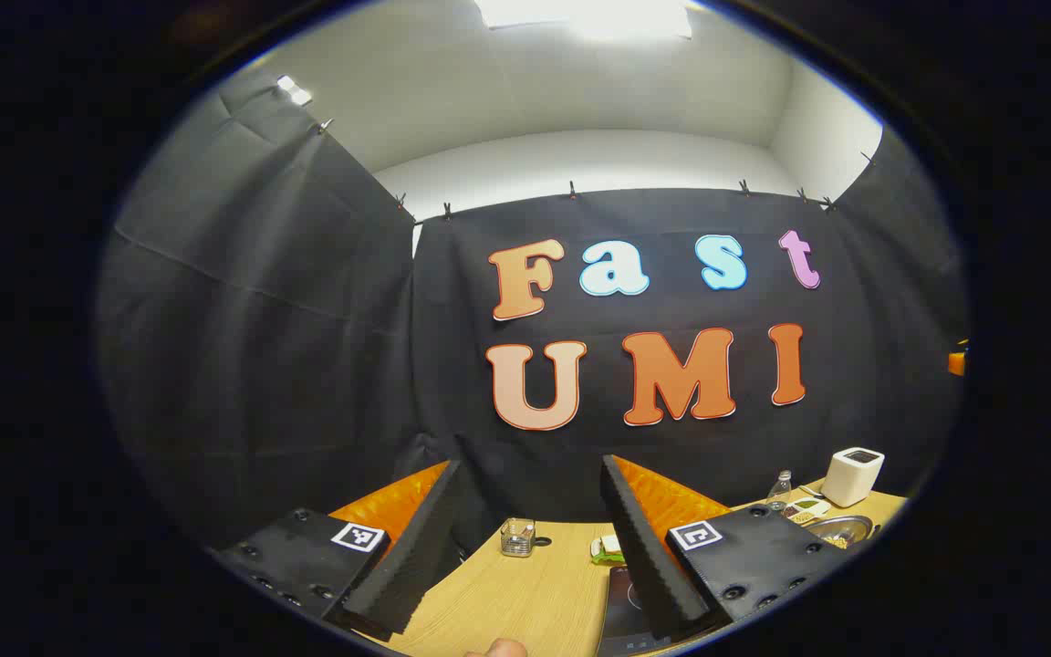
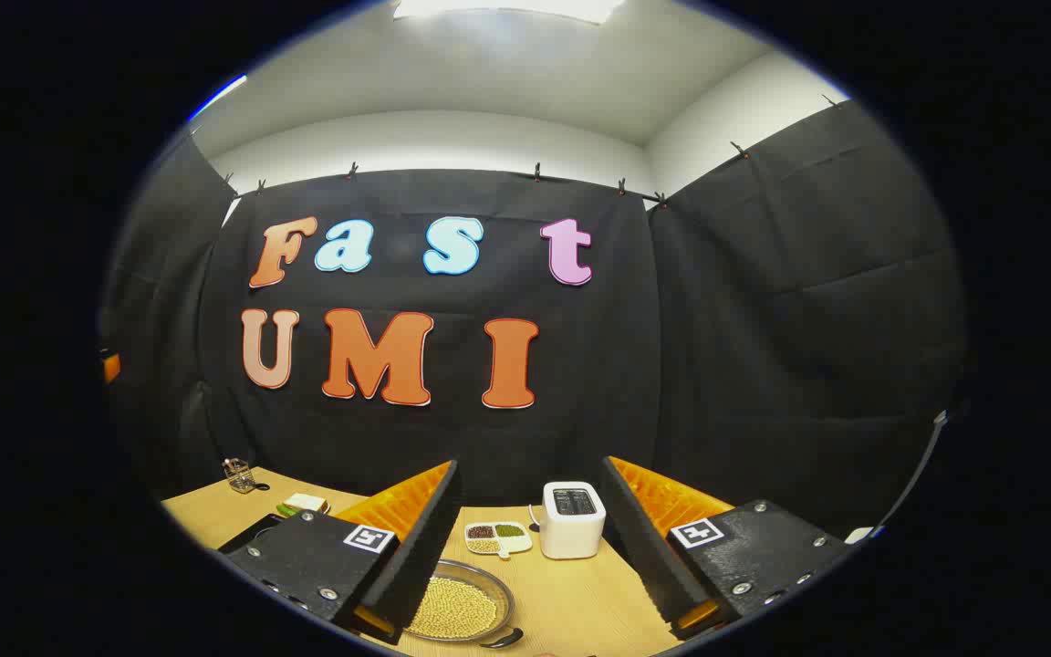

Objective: First push the handle of the pot to place it horizontally, then grasp the pot with both hands and set it on the induction cooktop.

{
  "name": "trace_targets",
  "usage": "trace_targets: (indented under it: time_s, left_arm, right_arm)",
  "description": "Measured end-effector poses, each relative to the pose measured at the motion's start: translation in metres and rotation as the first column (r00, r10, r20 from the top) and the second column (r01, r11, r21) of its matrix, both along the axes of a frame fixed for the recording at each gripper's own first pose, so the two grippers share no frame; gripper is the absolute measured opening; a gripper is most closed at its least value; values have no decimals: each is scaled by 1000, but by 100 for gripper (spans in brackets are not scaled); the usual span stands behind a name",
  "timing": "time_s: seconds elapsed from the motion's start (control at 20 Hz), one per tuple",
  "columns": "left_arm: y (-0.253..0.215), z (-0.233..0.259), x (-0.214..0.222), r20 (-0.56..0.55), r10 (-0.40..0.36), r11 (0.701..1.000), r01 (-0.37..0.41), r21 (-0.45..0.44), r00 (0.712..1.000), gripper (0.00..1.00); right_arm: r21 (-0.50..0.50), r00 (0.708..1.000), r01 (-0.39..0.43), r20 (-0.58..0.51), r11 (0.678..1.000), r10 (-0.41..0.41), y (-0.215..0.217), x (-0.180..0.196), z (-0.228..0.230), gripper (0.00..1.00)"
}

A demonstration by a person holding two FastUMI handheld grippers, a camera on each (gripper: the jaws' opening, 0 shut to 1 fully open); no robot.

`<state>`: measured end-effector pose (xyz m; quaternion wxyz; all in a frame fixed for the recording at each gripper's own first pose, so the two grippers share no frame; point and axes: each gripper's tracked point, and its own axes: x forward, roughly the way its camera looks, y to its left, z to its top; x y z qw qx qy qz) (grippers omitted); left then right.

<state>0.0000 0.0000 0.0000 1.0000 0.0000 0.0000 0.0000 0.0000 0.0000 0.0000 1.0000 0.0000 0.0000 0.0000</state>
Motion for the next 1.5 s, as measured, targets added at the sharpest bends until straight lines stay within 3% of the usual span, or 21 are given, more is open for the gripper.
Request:
trace_targets:
  time_s: [0.8,1.1,1.15,1.5]
  left_arm:
    - [-1,3,1,-2,-17,1000,17,2,1000,99]
    - [-2,3,0,-1,-20,1000,20,-2,1000,98]
    - [-2,2,1,-5,-21,1000,21,-2,1000,98]
    - [-7,1,4,-6,-24,1000,24,-3,1000,99]
  right_arm:
    - [-20,1000,-10,1,1000,10,0,-3,-2,94]
    - [-19,1000,-30,-1,999,30,4,-3,-5,89]
    - [-17,999,-37,-2,999,37,5,-2,-6,81]
    - [-9,994,-96,-57,995,95,24,-4,-34,47]
